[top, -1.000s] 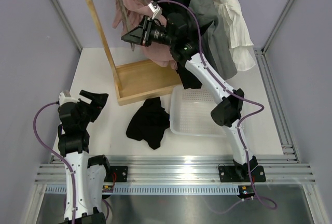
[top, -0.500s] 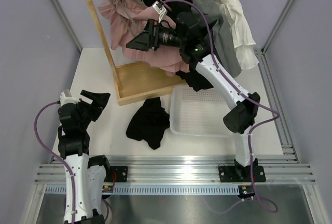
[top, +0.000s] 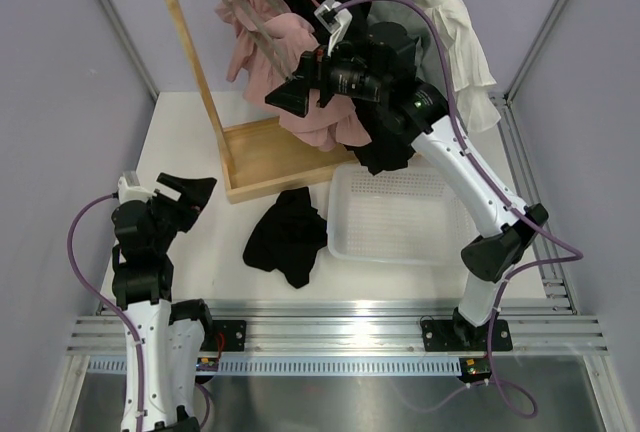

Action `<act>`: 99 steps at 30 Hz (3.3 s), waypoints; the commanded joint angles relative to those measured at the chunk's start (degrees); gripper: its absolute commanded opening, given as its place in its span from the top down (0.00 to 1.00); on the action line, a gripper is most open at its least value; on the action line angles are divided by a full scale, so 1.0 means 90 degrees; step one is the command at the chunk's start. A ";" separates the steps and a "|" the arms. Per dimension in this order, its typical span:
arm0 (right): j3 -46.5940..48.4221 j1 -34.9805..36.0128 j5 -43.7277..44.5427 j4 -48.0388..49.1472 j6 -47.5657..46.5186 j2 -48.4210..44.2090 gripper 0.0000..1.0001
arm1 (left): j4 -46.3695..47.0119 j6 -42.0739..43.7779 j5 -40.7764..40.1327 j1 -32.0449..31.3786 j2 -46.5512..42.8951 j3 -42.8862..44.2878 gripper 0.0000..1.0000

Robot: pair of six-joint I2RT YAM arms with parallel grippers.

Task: Remove the skirt from the hanger
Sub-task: Place the hanger at the clothesline, then pick up the skirt from the center of the board, then place the skirt in the bin.

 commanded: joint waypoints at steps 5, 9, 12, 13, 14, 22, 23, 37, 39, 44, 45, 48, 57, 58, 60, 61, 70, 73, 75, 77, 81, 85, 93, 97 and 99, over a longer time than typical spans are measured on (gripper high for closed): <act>0.0009 0.0082 0.0730 -0.0741 -0.1320 -0.0209 0.01 | 0.0336 0.0034 0.0241 -0.0095 -0.0067 0.0079 0.13; -0.0058 0.0072 0.0827 -0.0918 -0.2139 -0.0423 0.01 | 0.0531 0.0200 0.0426 -0.0153 0.0011 0.0137 0.13; -0.0253 0.0072 0.0906 -0.1044 -0.2589 -0.0706 0.00 | 0.0638 0.0395 0.0670 -0.0192 0.0147 0.0186 0.13; -0.0389 0.0072 0.0887 -0.1103 -0.2678 -0.0794 0.01 | 0.0668 0.0482 0.0816 -0.0202 0.0196 0.0206 0.13; -0.0468 0.0072 0.0906 -0.1113 -0.2776 -0.0949 0.01 | 0.0726 0.0522 0.0904 -0.0202 0.0235 0.0196 0.13; -0.1181 0.0072 0.0633 -0.1591 -0.3479 -0.1799 0.00 | 0.0932 0.0990 0.1297 -0.1050 0.0909 0.0177 0.13; -0.1259 0.0072 0.0497 -0.1669 -0.3557 -0.1878 0.01 | 0.0903 0.1059 0.1209 -0.1226 0.0996 0.0225 0.13; -0.4256 -0.0327 -0.1838 -0.4326 -0.7122 -0.4045 0.01 | -0.0895 0.2104 -0.2482 -0.4829 0.3476 0.0782 0.14; -0.4676 -0.0630 -0.1828 -0.4248 -0.7103 -0.4222 0.01 | -0.0594 0.2114 -0.2581 -0.5172 0.4033 0.0850 0.14; -0.5360 -0.1304 -0.2102 -0.3995 -0.6849 -0.4817 0.01 | 0.0091 0.2075 -0.2600 -0.5378 0.4921 0.0763 0.14; -0.5439 -0.1527 -0.2150 -0.3946 -0.6801 -0.4963 0.00 | 0.0266 0.2075 -0.2630 -0.5387 0.5058 0.0734 0.14; -0.5654 -0.1947 -0.2326 -0.3838 -0.6693 -0.5169 0.01 | 0.0608 0.2007 -0.2727 -0.5387 0.5614 0.0558 0.24; -0.6259 -0.2905 -0.2941 -0.3379 -0.6293 -0.5657 0.01 | 0.1361 0.1762 -0.2942 -0.5378 0.5978 -0.0106 0.97; -0.6318 -0.2974 -0.3029 -0.3340 -0.6234 -0.5677 0.01 | 0.1332 0.1772 -0.3010 -0.5378 0.5842 -0.0135 1.00; -0.6484 -0.3101 -0.3068 -0.3262 -0.6195 -0.5794 0.01 | 0.1108 0.1811 -0.3196 -0.5387 0.5491 -0.0214 1.00; -0.6533 -0.3140 -0.3078 -0.3233 -0.6166 -0.5833 0.01 | 0.0962 0.1811 -0.3264 -0.5378 0.5209 -0.0224 1.00; -0.7128 -0.3667 -0.3234 -0.2588 -0.5668 -0.6009 0.00 | -0.0592 0.1919 -0.3178 -0.5387 0.1887 0.1238 1.00; -0.7187 -0.3959 -0.3244 -0.2461 -0.5522 -0.6049 0.00 | -0.0291 0.1880 -0.2485 -0.5397 0.1827 0.1582 1.00; -0.7236 -0.4165 -0.3244 -0.2325 -0.5395 -0.6126 0.01 | 0.0178 0.1744 -0.1793 -0.5407 0.1953 0.1670 1.00; -0.7275 -0.4398 -0.3244 -0.2276 -0.5365 -0.6166 0.01 | 0.0684 0.1636 -0.1363 -0.5523 0.2100 0.1797 1.00; -0.7305 -0.4693 -0.3264 -0.2256 -0.5325 -0.6224 0.01 | 0.1272 0.1558 -0.1038 -0.5953 0.2714 0.2236 1.00; -0.7285 -0.4879 -0.3254 -0.2265 -0.5325 -0.6283 0.01 | 0.1810 0.1440 -0.0882 -0.6451 0.3593 0.2685 1.00; -0.7275 -0.5269 -0.3244 -0.2295 -0.5277 -0.6429 0.01 | 0.2444 0.1206 -0.0794 -0.7086 0.6207 0.3750 1.00; -0.7295 -0.5328 -0.3205 -0.2314 -0.5286 -0.6469 0.01 | 0.3127 0.1050 -0.0871 -0.7291 0.7168 0.3586 1.00; -0.7295 -0.5367 -0.3176 -0.2324 -0.5277 -0.6469 0.01 | 0.3557 0.1098 -0.1038 -0.7360 0.7489 0.3527 1.00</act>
